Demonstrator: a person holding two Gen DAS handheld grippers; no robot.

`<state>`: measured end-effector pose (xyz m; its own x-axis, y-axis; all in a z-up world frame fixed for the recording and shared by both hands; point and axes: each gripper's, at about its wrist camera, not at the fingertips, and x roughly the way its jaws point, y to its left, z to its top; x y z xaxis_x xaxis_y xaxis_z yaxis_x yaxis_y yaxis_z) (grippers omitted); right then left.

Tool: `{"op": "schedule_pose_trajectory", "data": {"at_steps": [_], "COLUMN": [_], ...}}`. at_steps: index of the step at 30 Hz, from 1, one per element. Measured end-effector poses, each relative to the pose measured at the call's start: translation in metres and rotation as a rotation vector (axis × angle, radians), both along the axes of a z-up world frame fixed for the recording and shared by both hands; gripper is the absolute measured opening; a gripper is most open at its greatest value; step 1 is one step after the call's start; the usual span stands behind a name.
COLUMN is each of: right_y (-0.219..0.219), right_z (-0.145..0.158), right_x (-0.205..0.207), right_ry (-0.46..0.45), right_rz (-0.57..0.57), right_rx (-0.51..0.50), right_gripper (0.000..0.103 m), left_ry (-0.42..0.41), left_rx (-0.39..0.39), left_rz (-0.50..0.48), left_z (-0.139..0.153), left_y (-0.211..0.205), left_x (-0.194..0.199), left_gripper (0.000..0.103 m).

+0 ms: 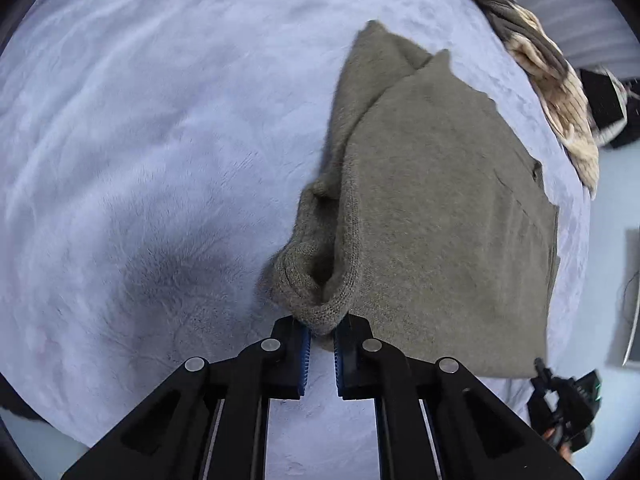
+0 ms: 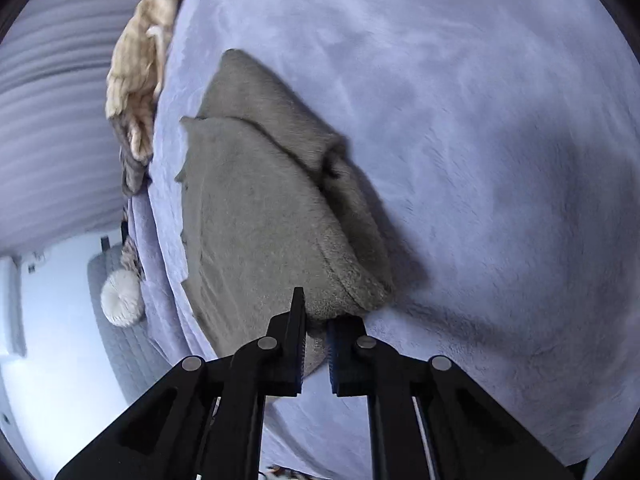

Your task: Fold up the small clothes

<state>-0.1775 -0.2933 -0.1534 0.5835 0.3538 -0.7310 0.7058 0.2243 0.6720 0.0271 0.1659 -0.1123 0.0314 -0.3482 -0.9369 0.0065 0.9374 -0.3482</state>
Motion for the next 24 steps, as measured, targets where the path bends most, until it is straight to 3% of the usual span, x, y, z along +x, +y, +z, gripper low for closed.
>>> {"op": "schedule_pose_trajectory", "data": {"at_steps": [3, 5, 7, 9, 11, 12, 14, 16, 17, 18, 19, 21, 23, 24], "right_y": [-0.004, -0.007, -0.008, -0.005, -0.002, 0.0, 0.012, 0.034, 0.05, 0.07, 0.091, 0.131, 0.169, 0.187], "right_z": [-0.004, -0.026, -0.032, -0.025, -0.017, -0.012, 0.001, 0.013, 0.018, 0.022, 0.024, 0.019, 0.008, 0.001], "right_x": [0.003, -0.003, -0.004, -0.001, 0.0, -0.002, -0.005, -0.002, 0.005, 0.017, 0.026, 0.054, 0.077, 0.089], "right_ry": [0.111, 0.173, 0.165, 0.168, 0.196, 0.205, 0.218, 0.175, 0.15, 0.131, 0.106, 0.041, 0.001, -0.009], "right_rz": [0.111, 0.119, 0.118, 0.138, 0.158, 0.164, 0.205, 0.295, 0.352, 0.415, 0.462, 0.539, 0.576, 0.586], "right_rx": [-0.122, -0.095, -0.092, -0.122, -0.143, -0.151, -0.168, -0.163, -0.156, -0.148, -0.137, -0.064, 0.015, 0.053], "right_gripper": [0.009, 0.009, 0.009, 0.008, 0.009, 0.012, 0.016, 0.018, 0.036, 0.063, 0.07, 0.071, 0.07, 0.07], "left_ry": [-0.002, 0.03, 0.031, 0.005, -0.032, -0.035, -0.013, -0.019, -0.033, -0.046, -0.05, -0.051, -0.071, -0.09], "left_rx": [0.057, 0.037, 0.016, 0.054, 0.211, 0.253, 0.226, 0.227, 0.238, 0.243, 0.243, 0.227, 0.217, 0.227], "left_rz": [-0.056, -0.024, 0.009, -0.006, -0.006, 0.007, 0.062, 0.087, 0.081, 0.069, 0.056, 0.029, 0.024, 0.026], "left_z": [-0.016, -0.029, -0.024, -0.014, -0.008, -0.007, -0.006, -0.002, 0.002, 0.004, 0.006, 0.008, 0.011, 0.013], "left_y": [-0.005, 0.005, 0.013, 0.02, 0.031, 0.04, 0.061, 0.071, 0.072, 0.072, 0.071, 0.068, 0.065, 0.064], "left_x": [-0.007, -0.01, -0.01, -0.013, -0.015, -0.015, -0.014, -0.013, -0.013, -0.012, -0.011, -0.008, -0.006, -0.005], "left_gripper": [0.011, 0.012, 0.012, 0.012, 0.012, 0.012, 0.012, 0.012, 0.012, 0.013, 0.013, 0.014, 0.067, 0.103]}}
